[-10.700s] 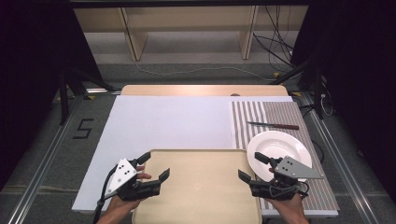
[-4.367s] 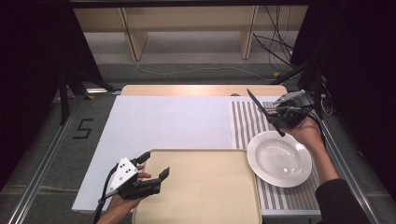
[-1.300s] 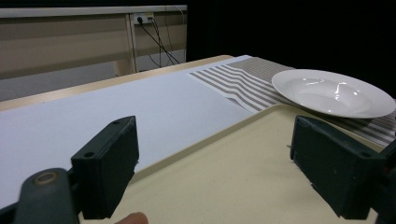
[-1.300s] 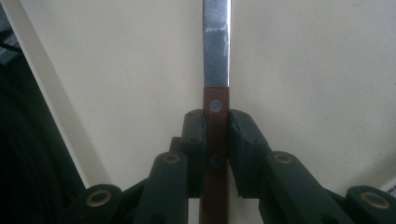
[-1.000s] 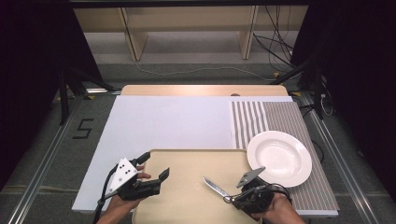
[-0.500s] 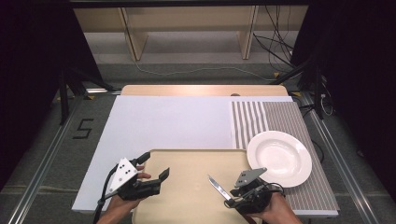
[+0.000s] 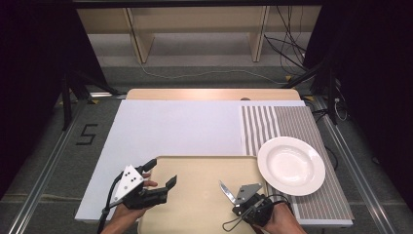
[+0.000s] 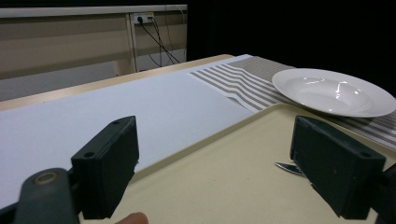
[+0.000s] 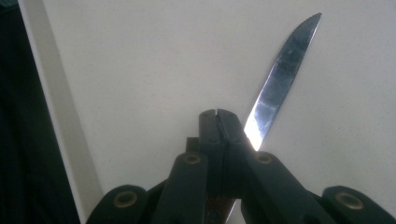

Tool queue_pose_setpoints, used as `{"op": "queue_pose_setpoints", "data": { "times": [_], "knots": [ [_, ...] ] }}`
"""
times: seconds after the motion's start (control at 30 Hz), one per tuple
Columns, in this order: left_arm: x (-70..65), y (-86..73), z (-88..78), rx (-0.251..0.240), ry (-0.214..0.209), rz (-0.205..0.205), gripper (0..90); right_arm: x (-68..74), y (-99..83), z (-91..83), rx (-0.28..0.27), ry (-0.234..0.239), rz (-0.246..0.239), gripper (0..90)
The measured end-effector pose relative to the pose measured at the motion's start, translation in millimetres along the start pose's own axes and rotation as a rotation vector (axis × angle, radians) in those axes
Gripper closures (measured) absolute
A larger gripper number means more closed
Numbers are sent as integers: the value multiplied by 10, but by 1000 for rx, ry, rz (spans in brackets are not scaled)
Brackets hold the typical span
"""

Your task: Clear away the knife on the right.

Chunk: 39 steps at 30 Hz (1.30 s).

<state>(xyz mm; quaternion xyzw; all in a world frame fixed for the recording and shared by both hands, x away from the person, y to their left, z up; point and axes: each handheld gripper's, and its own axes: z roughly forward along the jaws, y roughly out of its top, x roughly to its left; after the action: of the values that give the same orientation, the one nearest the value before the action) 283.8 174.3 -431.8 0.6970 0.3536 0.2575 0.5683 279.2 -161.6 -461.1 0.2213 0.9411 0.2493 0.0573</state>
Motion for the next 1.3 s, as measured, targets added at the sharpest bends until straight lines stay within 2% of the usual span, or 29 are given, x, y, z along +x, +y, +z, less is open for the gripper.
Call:
{"op": "queue_pose_setpoints", "data": {
  "times": [0.23,0.53,0.6,0.63,0.67,0.77,0.9,1.13,1.23,1.3],
  "knots": [
    [1,1,-1,-1,0,0,152,-11,-5,34,27,-13,-11,898],
    [-1,3,-3,-1,0,-1,152,-53,-19,27,41,-37,24,897],
    [-3,3,-4,-1,0,0,152,-68,-20,22,43,-36,24,897],
    [-3,3,-5,-1,0,0,152,-82,-27,23,43,-41,9,896],
    [-3,3,-4,-1,0,0,152,-78,-26,15,49,-41,28,896],
    [-2,4,-5,-1,0,0,152,-106,-39,8,52,-51,21,895],
    [-2,5,-8,-1,0,1,152,-141,-62,-12,56,-63,46,892],
    [-3,7,-8,-3,-1,0,152,-242,-134,-66,70,-101,61,885],
    [-3,7,-9,-3,-1,-1,152,-279,-156,-89,73,-106,83,885],
    [-4,8,-9,-4,-1,0,152,-306,-176,-105,80,-108,82,886]
  ]
}}
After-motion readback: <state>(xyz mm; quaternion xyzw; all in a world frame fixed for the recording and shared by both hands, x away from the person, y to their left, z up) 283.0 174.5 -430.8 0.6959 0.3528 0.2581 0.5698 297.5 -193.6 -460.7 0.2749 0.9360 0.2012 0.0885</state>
